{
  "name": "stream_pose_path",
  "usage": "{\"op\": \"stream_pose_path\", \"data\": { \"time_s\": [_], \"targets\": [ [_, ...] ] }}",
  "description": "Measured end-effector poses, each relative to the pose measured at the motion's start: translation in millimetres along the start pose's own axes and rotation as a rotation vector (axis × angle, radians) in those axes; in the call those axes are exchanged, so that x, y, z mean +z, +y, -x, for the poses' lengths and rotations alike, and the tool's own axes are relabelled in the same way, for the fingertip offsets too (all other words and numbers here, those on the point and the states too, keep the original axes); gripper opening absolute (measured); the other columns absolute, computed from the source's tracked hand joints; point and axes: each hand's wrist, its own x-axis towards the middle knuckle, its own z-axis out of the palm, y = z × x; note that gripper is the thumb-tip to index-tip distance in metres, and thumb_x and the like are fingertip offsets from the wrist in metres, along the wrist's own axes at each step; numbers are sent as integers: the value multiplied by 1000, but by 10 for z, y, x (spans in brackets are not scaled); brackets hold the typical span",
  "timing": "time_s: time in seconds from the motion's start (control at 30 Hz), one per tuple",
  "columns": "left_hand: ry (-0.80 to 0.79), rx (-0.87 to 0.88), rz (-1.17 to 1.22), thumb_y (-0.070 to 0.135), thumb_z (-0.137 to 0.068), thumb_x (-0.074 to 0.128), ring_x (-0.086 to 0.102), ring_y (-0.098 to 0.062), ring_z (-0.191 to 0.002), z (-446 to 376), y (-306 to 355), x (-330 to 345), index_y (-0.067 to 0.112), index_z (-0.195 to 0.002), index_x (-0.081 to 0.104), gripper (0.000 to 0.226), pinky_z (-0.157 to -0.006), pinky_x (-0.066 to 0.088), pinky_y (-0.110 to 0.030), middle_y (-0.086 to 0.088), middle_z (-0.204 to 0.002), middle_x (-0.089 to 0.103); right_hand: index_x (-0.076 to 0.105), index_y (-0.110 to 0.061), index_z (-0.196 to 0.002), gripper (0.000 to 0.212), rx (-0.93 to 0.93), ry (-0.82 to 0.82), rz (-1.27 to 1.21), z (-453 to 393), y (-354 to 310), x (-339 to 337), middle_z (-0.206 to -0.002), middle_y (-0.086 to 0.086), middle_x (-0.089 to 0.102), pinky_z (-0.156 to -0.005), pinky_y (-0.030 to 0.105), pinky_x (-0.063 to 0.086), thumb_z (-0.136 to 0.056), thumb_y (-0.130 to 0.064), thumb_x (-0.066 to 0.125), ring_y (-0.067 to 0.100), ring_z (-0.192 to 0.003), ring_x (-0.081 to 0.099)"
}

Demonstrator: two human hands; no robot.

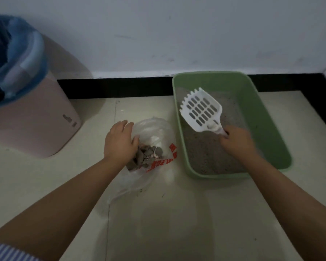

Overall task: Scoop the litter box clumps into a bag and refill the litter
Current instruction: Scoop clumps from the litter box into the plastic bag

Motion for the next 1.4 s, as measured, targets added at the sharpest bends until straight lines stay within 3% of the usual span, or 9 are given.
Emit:
{"op": "stream_pose_path", "data": {
  "time_s": [0.13, 0.33, 0.5, 0.63, 0.8, 0.97, 1.23, 1.33, 1.4],
  "targets": [
    [-99, 226, -47, 31, -97, 38, 4, -21, -146, -35, 451, 79, 10, -147, 21, 57, -117, 5, -30, -8, -156, 12, 62, 18, -92, 37, 205, -157, 14, -42, 389, -315, -73, 27, 56, -63, 31, 40, -90, -17, 51, 33, -71, 56],
    [-291, 297, -71, 35, -99, 30, -3, -22, -146, -96, 1182, 397, 8, -149, 5, 62, -117, 6, -36, -9, -158, -2, 54, -3, -60, 36, 335, -317, 275, 118, 778, -727, -56, 12, 51, -48, 17, 29, -91, -21, 50, 24, -66, 53],
    [-360, 257, -103, 33, -101, 22, -14, -24, -144, -151, 1477, 558, 3, -147, -6, 62, -117, -3, -35, -12, -156, -14, 59, -5, -65, 18, 405, -445, 297, 84, 1067, -810, -53, 0, 53, -46, 17, 38, -83, -7, 56, 2, -26, 46],
    [-307, 261, -208, 29, -101, 19, -17, -25, -144, -123, 1451, 676, 2, -147, -8, 59, -117, -9, -35, -13, -155, -16, 58, -4, -63, 22, 367, -544, 274, 67, 1132, -668, -53, 1, 52, -41, 15, 39, -85, -8, 55, 10, -43, 47],
    [-191, 224, 7, 19, -100, 27, -12, -24, -145, -91, 1445, 711, 1, -147, -1, 58, -116, -9, -30, -13, -156, -9, 55, -5, -65, 20, 289, -512, 274, -104, 1114, -530, -52, 3, 45, -43, 20, 33, -84, -7, 55, 13, -45, 41],
    [-149, 183, 72, 20, -100, 27, -14, -23, -145, -100, 1410, 779, 1, -147, -1, 58, -115, -9, -28, -13, -156, -11, 65, -1, -83, 10, 319, -485, -9, -211, 1146, -285, -53, 4, 50, -48, 22, 37, -86, -7, 58, 16, -45, 44],
    [-141, 179, 71, 30, -96, 9, -11, -30, -144, -97, 1409, 823, -4, -145, 1, 60, -109, -13, -27, -20, -155, -8, 48, -7, -64, 31, 156, -470, -19, -485, 1084, 38, -64, 10, 43, -50, 23, 25, -90, -19, 57, 19, -68, 42],
    [-70, 251, 9, 38, -86, 4, 5, -38, -143, -101, 1402, 874, -10, -142, 16, 75, -110, -3, -36, -26, -152, 9, 36, -17, -52, 44, 148, -452, -94, -610, 894, 249, -56, 1, 35, -48, 19, 22, -92, -20, 55, 15, -55, 37],
    [-75, 240, -6, 37, -89, 7, 3, -37, -143, -105, 1416, 850, -8, -143, 14, 71, -110, -4, -35, -25, -153, 7, 49, -12, -61, 33, 169, -431, -181, -732, 717, 360, -58, 4, 40, -49, 23, 26, -93, -19, 52, 13, -54, 37]
  ]
}}
